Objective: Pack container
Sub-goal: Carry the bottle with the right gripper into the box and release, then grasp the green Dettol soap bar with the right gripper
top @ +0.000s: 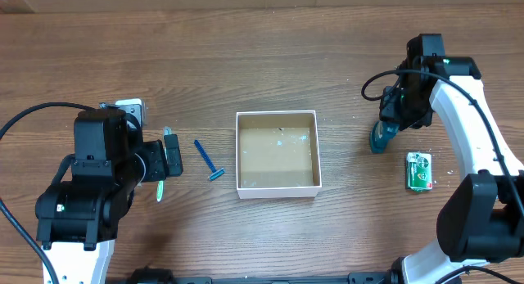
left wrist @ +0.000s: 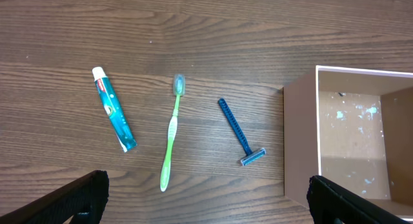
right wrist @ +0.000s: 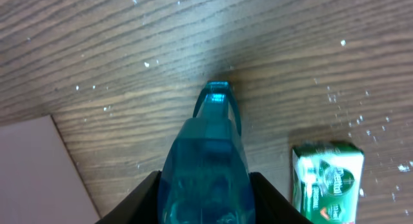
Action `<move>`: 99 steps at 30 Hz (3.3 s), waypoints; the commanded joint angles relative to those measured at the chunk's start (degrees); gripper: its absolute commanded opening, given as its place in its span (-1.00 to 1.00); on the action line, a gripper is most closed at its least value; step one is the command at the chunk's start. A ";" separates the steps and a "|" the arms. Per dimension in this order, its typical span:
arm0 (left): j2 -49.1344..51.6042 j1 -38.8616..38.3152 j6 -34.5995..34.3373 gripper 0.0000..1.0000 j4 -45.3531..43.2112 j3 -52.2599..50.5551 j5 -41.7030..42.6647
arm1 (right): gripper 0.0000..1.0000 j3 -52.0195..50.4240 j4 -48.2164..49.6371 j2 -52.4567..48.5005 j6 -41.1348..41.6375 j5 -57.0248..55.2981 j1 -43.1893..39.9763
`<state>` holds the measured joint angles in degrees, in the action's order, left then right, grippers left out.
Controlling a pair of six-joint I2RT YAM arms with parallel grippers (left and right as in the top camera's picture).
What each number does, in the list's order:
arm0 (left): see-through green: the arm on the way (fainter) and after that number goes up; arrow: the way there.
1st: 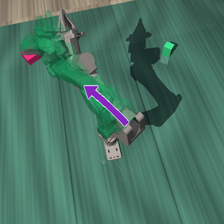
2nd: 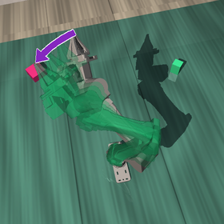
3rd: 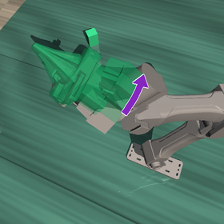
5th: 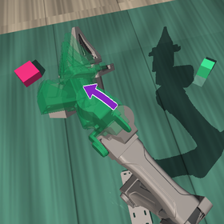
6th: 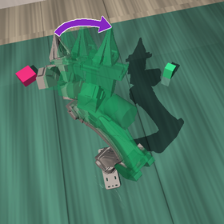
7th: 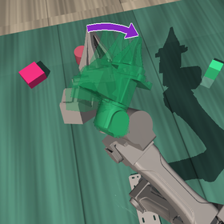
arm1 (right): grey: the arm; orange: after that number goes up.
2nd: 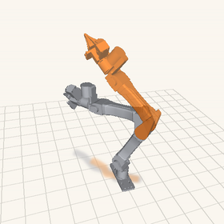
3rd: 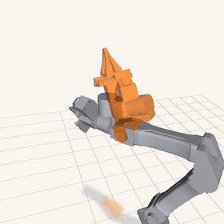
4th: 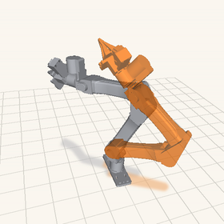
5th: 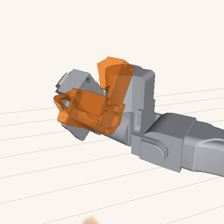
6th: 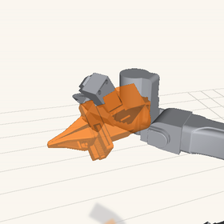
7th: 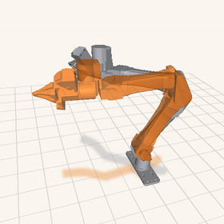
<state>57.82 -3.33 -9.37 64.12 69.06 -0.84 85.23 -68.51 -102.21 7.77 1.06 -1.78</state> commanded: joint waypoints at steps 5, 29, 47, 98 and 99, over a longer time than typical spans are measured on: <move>-0.07 0.31 -0.94 1.00 -0.09 1.49 0.26 | -0.93 15.69 -7.56 13.18 3.21 -0.09 10.49; -0.07 0.31 -0.94 1.00 -0.04 1.49 0.28 | -0.93 15.98 6.05 -8.11 23.98 -4.85 42.71; -0.07 0.31 -0.94 1.00 -0.04 1.49 0.26 | 1.00 20.55 4.96 -2.19 20.24 -5.07 42.69; 4.44 0.31 -0.94 1.00 -0.07 1.49 0.26 | -0.05 -25.64 15.13 -2.40 2.45 -2.21 -17.25; 4.42 0.31 -0.94 1.00 -0.07 1.49 0.26 | -0.10 -25.18 14.84 -2.38 2.73 -2.12 -17.25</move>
<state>62.17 -3.33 -9.34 64.31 69.32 -0.84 59.72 -53.71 -103.53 9.26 -1.21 -19.05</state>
